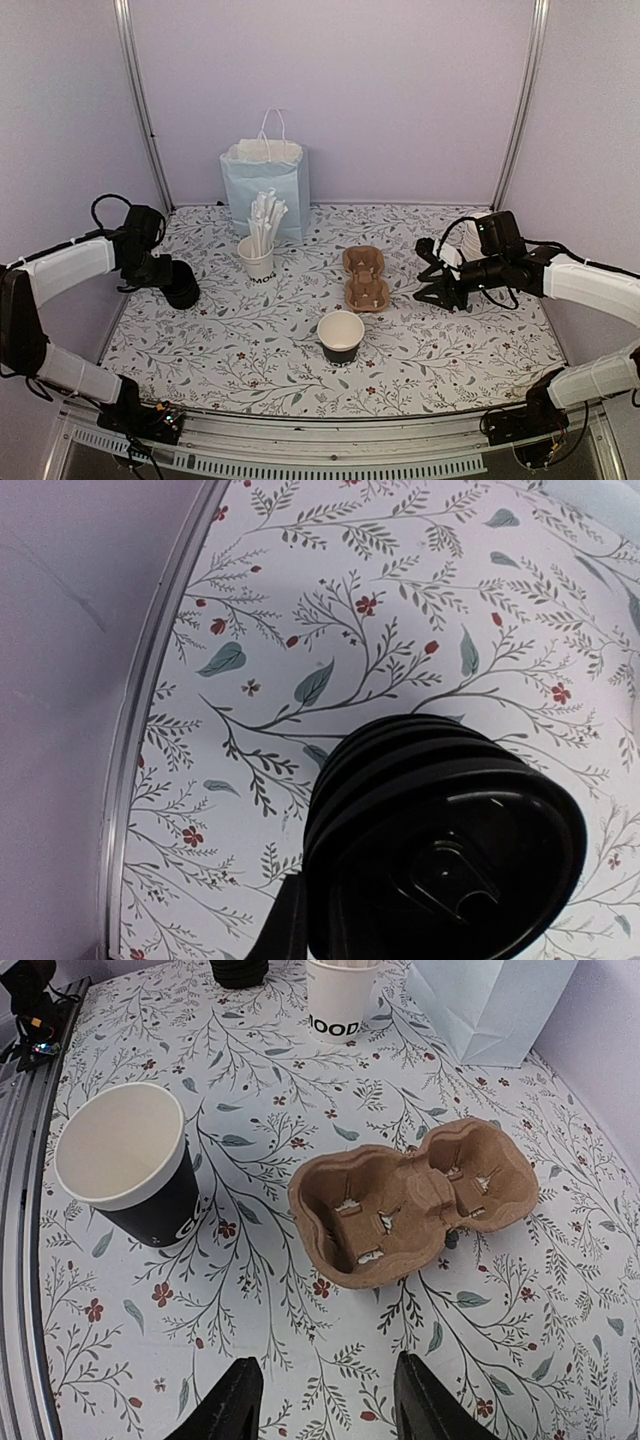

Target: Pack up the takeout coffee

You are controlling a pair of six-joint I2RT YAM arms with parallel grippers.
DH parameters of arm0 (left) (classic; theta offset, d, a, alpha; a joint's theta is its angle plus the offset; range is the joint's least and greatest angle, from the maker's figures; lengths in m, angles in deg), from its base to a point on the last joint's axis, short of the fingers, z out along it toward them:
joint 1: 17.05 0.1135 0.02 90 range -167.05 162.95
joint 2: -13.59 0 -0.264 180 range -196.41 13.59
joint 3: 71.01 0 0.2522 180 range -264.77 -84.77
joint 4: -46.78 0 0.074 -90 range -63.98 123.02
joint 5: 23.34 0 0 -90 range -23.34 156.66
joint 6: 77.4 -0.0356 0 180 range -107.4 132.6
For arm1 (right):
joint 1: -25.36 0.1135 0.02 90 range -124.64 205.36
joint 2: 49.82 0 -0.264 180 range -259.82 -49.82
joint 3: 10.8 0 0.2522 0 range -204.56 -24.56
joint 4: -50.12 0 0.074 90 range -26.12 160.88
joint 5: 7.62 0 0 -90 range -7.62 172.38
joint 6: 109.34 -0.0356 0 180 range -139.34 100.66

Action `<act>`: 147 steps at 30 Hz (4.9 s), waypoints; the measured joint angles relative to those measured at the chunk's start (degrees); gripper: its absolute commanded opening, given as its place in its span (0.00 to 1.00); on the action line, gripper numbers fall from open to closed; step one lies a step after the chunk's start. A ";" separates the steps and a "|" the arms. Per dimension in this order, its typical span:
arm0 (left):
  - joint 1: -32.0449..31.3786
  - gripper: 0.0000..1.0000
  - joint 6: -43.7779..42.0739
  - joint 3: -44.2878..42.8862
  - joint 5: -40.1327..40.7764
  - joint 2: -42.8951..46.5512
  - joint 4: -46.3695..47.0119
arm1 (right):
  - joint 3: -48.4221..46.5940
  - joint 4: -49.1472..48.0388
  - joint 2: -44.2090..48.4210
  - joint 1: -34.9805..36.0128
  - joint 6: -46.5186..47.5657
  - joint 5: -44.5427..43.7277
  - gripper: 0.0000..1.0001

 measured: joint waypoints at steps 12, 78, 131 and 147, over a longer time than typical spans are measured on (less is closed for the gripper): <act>-0.48 0.01 0.07 -5.14 -1.44 10.25 -3.39 | 0.00 0.02 -0.46 -0.04 0.26 -0.04 0.48; -44.57 0.01 30.69 -14.16 -47.39 -11.89 73.99 | -46.88 14.49 -9.20 18.01 -15.26 13.88 0.99; -48.19 0.50 27.98 10.51 -18.29 11.89 36.28 | -44.41 32.72 -17.90 19.91 3.87 -1.99 0.62; -49.79 0.49 34.01 14.36 -10.34 -12.39 43.63 | -52.70 44.87 -31.71 27.10 8.66 -12.24 0.62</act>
